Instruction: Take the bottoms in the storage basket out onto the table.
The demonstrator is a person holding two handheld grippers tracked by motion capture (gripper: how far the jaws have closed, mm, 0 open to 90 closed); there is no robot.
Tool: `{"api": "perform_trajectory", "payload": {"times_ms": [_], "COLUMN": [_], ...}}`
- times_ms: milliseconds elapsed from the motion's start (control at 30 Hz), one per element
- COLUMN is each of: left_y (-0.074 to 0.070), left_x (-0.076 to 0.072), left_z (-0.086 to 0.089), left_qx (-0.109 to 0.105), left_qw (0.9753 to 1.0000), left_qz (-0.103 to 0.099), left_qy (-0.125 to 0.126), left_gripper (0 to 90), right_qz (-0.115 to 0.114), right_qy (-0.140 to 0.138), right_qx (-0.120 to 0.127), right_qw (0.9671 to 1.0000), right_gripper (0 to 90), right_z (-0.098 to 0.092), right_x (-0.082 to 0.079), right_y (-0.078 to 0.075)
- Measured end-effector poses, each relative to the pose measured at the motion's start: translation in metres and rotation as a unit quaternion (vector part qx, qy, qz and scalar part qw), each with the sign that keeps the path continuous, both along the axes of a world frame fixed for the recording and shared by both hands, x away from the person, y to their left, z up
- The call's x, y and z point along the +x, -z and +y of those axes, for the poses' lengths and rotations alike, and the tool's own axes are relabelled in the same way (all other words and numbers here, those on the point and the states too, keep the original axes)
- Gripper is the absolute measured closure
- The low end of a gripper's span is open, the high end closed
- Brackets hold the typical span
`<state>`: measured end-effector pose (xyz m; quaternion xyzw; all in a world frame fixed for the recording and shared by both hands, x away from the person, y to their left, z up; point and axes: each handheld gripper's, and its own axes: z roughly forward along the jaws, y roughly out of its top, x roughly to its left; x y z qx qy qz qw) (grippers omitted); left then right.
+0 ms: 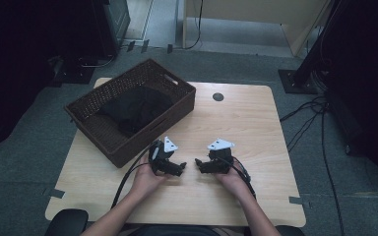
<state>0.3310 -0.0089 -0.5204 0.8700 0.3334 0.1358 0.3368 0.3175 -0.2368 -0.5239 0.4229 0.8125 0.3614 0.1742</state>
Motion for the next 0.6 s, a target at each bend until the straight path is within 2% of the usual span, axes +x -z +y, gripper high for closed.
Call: {"api": "perform_trajectory", "payload": {"times_ms": [267,400,600], "left_y": [-0.0023,-0.0047,-0.0079], "left_x": [0.0014,0.0029,0.0046], "left_z": [0.0031,0.0035,0.0062], "left_qx": [0.011,0.019,0.006], "left_qw": [0.9999,0.9995,0.9989], "left_qz": [0.009,0.021,0.043], "left_qy": [0.009,0.015,0.015], "left_gripper": [0.0,0.0,0.0], "right_qz": [0.000,0.000,0.000], "right_qy": [0.000,0.000,0.001], "right_qx": [0.000,0.000,0.000], "right_qw": [1.0000,1.0000,1.0000], "right_gripper": [11.5,11.5,11.5], "right_z": [0.0000,0.0000,0.0001], "right_x": [0.0000,0.0000,0.0000], "right_y": [0.0000,0.0000,0.0000]}}
